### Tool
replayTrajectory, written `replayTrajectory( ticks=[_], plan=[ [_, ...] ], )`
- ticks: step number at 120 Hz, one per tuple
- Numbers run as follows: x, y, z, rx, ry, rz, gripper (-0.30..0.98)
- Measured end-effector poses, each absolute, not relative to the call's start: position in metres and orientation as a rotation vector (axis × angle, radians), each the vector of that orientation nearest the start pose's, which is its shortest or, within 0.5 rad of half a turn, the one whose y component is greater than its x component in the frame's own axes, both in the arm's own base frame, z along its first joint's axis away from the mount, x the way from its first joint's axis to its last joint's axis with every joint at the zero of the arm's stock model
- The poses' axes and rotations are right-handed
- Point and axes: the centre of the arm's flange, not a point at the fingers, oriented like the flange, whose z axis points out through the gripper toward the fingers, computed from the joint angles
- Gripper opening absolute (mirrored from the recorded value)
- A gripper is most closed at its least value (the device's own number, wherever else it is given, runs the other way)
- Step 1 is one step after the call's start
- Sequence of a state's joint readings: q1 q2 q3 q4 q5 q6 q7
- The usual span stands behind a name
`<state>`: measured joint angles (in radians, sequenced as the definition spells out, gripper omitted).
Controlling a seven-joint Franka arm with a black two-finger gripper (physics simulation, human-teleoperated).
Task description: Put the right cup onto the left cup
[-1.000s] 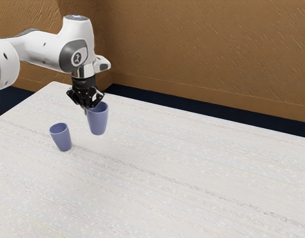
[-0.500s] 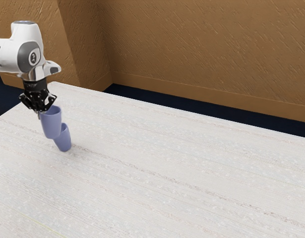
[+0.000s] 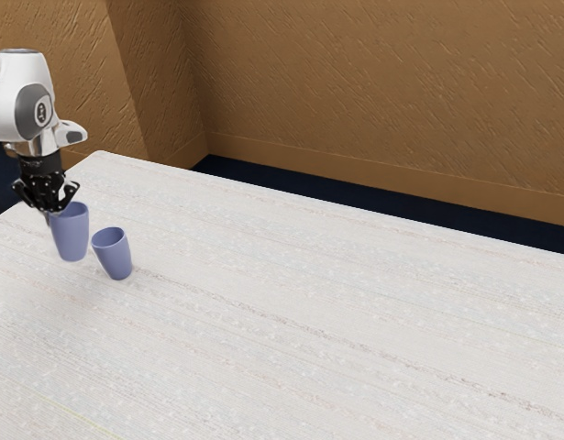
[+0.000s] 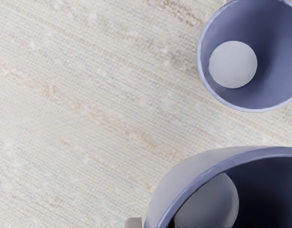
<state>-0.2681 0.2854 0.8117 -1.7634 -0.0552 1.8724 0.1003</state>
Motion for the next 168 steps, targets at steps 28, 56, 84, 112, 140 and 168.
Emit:
replayTrajectory(
  ticks=[28, 56, 84, 112, 140, 168],
  plan=[
    [0.587, 0.268, 0.442, -2.941, -0.536, 0.174, -0.10],
    [0.616, 0.265, 0.436, -2.941, -0.457, 0.198, -0.10],
    [0.621, 0.269, 0.438, -2.940, -0.431, 0.188, -0.10],
    [0.627, 0.275, 0.434, -2.929, -0.413, 0.109, -0.10],
    [0.635, 0.271, 0.418, -2.931, -0.384, 0.081, -0.10],
    [0.633, 0.275, 0.407, -2.932, -0.388, 0.085, -0.10]
  ],
)
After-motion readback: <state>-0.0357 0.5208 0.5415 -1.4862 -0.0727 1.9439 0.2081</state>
